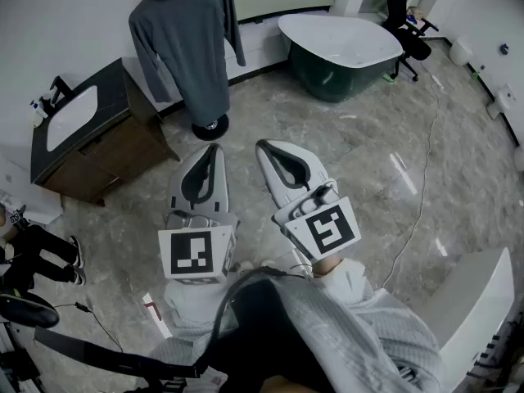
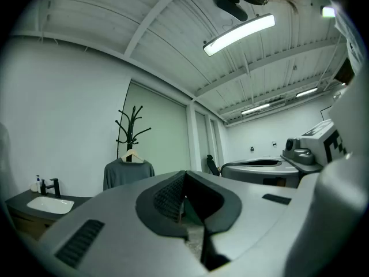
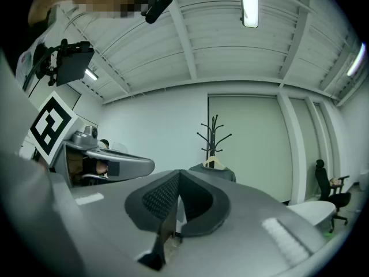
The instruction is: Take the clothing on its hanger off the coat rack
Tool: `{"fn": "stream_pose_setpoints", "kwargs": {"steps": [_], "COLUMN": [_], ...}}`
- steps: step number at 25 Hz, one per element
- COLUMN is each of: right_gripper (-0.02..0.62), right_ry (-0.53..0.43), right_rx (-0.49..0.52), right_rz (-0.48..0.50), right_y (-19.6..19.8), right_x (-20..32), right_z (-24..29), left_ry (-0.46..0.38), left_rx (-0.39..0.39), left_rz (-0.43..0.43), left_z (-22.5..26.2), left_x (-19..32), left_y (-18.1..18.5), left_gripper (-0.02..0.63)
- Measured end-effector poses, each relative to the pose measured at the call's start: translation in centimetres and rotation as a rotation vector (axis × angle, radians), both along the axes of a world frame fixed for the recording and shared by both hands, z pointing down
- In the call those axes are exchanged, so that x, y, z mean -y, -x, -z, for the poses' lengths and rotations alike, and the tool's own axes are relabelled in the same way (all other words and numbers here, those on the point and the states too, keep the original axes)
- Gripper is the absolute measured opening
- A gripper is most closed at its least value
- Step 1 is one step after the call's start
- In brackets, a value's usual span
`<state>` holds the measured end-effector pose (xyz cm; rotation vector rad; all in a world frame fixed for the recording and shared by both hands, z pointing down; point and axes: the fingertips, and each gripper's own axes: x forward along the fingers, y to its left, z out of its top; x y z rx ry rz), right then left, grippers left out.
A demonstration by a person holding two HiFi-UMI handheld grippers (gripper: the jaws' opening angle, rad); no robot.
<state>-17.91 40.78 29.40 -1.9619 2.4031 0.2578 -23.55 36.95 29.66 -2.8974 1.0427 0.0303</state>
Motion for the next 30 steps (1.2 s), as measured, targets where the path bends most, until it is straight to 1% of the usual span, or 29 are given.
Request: {"fn": "stream_pose_setpoints", "kwargs": {"steps": [3, 11, 18, 22, 26, 30], "right_gripper": [0.002, 0.002, 0.002, 0.002, 0.002, 0.002], "right_ry": [0.002, -0.014, -0.022, -0.010, 0.008, 0.018], "right_rx": [-0.001, 0.007, 0.031, 0.042, 0.041, 0.046], "right_rz": [-0.005, -0.019, -0.030, -0.025, -0.018, -0.015], "right_y": [-0.5, -1.8, -3.5, -4.7, -5.6, -7.6], "right_x": [-0.2, -1.6, -2.3, -2.5, -0.6, 3.7], "right_z": [0.0, -0.1, -0.4, -1.4, -2.4, -2.8], "left_ry": [-0.007, -0.019, -0.016, -0.008, -0.001, -0.001], "left_rx": [-0.001, 0.002, -0.014, -0.013, -0.003, 0.013], "left_rz": [-0.008, -0.020, -0.008, 0.011, 0.031, 0.039], "left_z": [0.7, 0.9, 0.7, -0.4, -1.1, -1.6], "left_x": [-0.3, -1.6, -1.8, -1.8, 0.9, 5.4], "left_y": [-0.6, -1.9, -3.1, -3.9, -4.4, -6.1], "left_gripper": [0.005, 0.005, 0.005, 0.005, 0.005, 0.005]}}
